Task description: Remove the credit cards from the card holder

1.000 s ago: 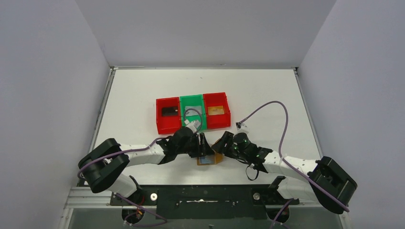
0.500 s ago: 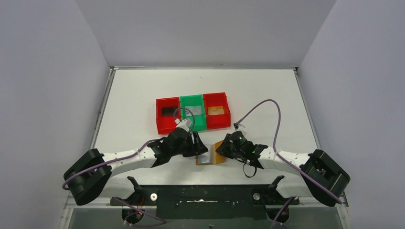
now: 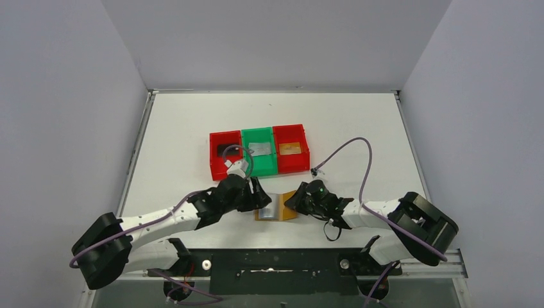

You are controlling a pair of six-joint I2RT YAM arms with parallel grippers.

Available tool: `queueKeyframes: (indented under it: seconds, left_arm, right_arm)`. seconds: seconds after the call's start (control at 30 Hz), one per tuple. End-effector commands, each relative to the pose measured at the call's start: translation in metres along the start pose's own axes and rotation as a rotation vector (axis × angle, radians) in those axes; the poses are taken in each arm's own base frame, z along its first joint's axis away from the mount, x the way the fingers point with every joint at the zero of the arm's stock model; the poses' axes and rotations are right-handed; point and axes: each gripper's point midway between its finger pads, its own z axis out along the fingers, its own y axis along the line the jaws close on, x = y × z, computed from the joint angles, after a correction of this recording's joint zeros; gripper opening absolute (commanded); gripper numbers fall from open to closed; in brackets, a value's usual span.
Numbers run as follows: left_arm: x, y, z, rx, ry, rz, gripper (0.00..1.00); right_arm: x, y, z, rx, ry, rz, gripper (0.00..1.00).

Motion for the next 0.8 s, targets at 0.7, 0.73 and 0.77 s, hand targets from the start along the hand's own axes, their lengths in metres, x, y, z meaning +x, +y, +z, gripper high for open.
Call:
queueKeyframes:
  seconds: [0.7, 0.73, 0.77]
  left_arm:
    - [0.005, -0.006, 0.004, 0.074, 0.022, -0.057, 0.62]
    - [0.006, -0.004, 0.006, 0.064, 0.025, -0.059, 0.62]
    - [0.007, -0.003, 0.008, 0.058, 0.026, -0.061, 0.62]
  right_arm:
    - [0.010, -0.004, 0.010, -0.038, -0.011, 0.048, 0.07]
    - [0.011, -0.004, 0.011, -0.041, -0.008, 0.051, 0.08]
    - [0.012, -0.003, 0.011, -0.048, -0.005, 0.053, 0.08]
